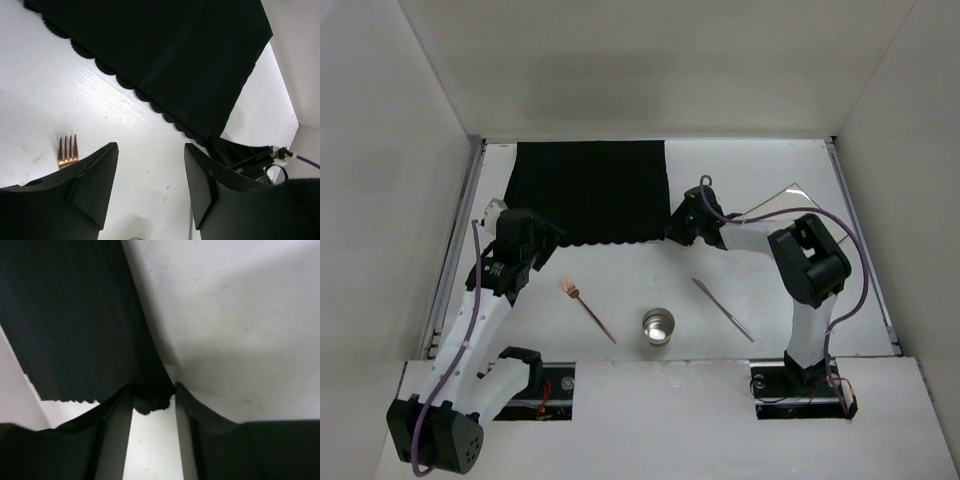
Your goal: Set the dinner table for one person
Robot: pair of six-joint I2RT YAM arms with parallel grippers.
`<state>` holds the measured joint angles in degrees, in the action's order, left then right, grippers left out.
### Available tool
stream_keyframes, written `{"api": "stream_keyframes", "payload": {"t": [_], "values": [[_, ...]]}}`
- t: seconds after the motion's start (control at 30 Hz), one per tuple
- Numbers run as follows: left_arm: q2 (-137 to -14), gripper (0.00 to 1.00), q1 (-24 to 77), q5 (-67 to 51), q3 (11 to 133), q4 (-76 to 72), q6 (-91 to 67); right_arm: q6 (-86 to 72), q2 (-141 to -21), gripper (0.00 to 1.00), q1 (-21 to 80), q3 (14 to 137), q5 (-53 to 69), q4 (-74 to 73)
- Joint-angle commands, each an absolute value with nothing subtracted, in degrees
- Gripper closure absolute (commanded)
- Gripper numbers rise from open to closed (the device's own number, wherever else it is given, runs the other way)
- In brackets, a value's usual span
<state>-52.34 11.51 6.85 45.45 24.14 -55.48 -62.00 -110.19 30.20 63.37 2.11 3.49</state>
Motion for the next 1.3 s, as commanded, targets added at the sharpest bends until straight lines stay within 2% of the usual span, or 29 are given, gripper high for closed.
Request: {"api": "stream_keyframes", "payload": {"t": [0.0,0.17,0.27,0.37,0.8,1.07,1.27], "values": [[-48.6,0.47,10.9,6.1,44.1,29.3,-54.2,-66.7,-112.8,0.60,31.2,66.5,4.5,6.6],[-46.1,0.48,8.0,6.1,44.1,32.9,-52.2,-69.4,-113.6,0.85,31.0,65.4,5.7,8.8],[-45.7,0.48,6.7,3.9,44.6,33.3,-52.4,-68.5,-108.9,0.91,31.0,62.0,4.0,9.7],[-46.6,0.48,6.5,0.9,45.2,32.3,-52.8,-65.1,-102.3,0.93,29.6,57.2,1.9,9.8],[-51.2,0.48,10.6,1.5,43.0,28.9,-51.6,-55.6,-76.2,0.91,14.6,34.8,1.6,6.5],[-52.0,0.49,14.0,3.3,43.2,29.3,-50.4,-53.4,-71.3,0.90,10.9,29.4,2.0,2.8],[-51.9,0.52,15.3,6.5,43.7,32.0,-48.6,-50.7,-73.1,0.86,10.2,30.4,2.3,-1.2]]}}
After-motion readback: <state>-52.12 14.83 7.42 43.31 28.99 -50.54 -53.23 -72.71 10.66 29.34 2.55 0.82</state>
